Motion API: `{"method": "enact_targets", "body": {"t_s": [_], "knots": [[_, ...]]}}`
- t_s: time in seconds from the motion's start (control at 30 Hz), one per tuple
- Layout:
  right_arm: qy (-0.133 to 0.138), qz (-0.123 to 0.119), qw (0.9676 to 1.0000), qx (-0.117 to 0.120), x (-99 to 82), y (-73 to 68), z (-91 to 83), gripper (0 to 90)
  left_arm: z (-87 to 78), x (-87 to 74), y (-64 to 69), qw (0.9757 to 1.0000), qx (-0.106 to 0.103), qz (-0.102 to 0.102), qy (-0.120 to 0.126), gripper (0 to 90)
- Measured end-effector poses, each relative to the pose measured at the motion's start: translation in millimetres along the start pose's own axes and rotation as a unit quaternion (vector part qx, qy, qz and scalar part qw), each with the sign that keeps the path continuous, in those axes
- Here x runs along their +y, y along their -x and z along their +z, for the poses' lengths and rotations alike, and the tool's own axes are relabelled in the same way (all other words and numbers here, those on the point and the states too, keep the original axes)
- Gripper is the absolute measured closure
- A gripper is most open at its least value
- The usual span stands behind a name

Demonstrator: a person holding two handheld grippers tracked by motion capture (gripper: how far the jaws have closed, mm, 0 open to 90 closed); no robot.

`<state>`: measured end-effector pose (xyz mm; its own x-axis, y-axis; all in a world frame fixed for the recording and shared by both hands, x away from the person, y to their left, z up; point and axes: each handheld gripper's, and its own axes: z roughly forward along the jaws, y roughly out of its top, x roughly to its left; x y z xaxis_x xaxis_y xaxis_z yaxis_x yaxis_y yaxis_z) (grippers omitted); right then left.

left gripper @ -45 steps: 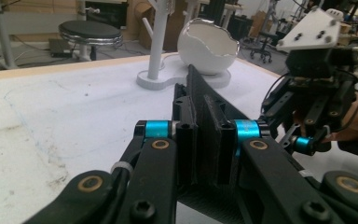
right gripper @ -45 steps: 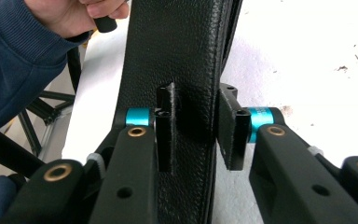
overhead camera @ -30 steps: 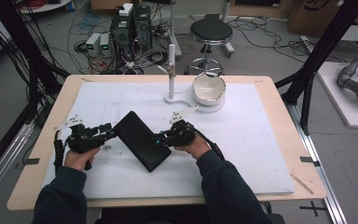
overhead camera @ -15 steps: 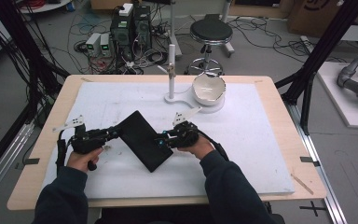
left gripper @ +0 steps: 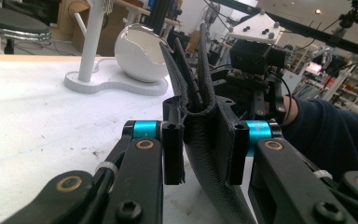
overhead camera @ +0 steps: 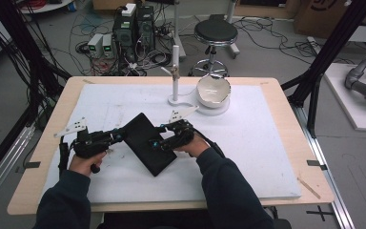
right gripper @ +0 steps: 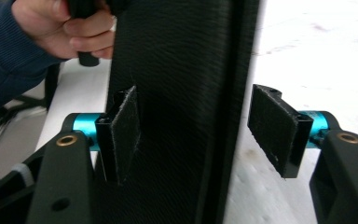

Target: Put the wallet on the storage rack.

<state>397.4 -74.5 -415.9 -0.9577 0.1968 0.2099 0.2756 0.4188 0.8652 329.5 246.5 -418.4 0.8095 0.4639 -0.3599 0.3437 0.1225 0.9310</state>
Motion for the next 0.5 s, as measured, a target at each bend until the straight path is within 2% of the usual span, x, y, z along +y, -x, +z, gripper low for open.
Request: {"method": "enact_targets", "body": {"t_s": [0.03,0.07,0.1,0.13,0.17,0.2,0.23,0.27,0.3,0.33,0.37,0.5], "knots": [[-0.003,-0.008,0.9999,0.008,2.2,-2.1,5.4,34.6,0.3,1.0,2.0,0.9998,0.009,0.017,-0.003,73.9],[-0.003,-0.008,0.9999,0.008,2.2,-2.1,5.4,34.6,0.3,1.0,2.0,0.9998,0.009,0.017,-0.003,73.5],[-0.004,-0.006,0.9999,0.009,2.2,-1.3,6.7,37.7,0.9,1.5,3.8,0.9993,0.022,0.03,-0.006,72.6],[-0.004,-0.006,0.9999,0.009,2.2,-1.3,6.7,37.7,0.9,1.5,3.8,0.9993,0.022,0.03,-0.006,71.8],[-0.004,0.003,0.9999,0.01,2.5,0.7,3.0,46.4,1.9,1.5,5.2,0.9986,0.034,0.039,-0.009,70.5],[-0.004,0.003,0.9999,0.01,2.5,0.7,3.0,46.4,1.9,1.5,5.2,0.9986,0.034,0.039,-0.009,69.3],[-0.002,0.005,0.9999,0.016,2.8,3.2,-2.7,54.1,3.3,2.0,6.3,0.9972,0.06,0.043,-0.016,66.5],[-0.002,0.005,0.9999,0.016,2.8,3.2,-2.7,54.1,3.3,2.0,6.3,0.9972,0.06,0.043,-0.016,65.1],[0.004,0.0,0.9997,0.025,3.8,3.7,-8.4,59.7,3.9,1.9,6.4,0.9966,0.066,0.045,-0.018,64.1],[0.004,0.0,0.9997,0.025,3.8,3.7,-8.4,59.7,4.0,1.8,6.2,0.9964,0.068,0.046,-0.02,64.1],[0.008,0.003,0.9993,0.037,4.5,2.0,-12.2,62.3,4.2,1.8,6.7,0.9962,0.07,0.047,-0.02,63.5],[0.015,0.005,0.9986,0.052,4.7,1.4,-13.1,62.2,5.0,2.0,7.8,0.9958,0.073,0.05,-0.022,62.8]]}}
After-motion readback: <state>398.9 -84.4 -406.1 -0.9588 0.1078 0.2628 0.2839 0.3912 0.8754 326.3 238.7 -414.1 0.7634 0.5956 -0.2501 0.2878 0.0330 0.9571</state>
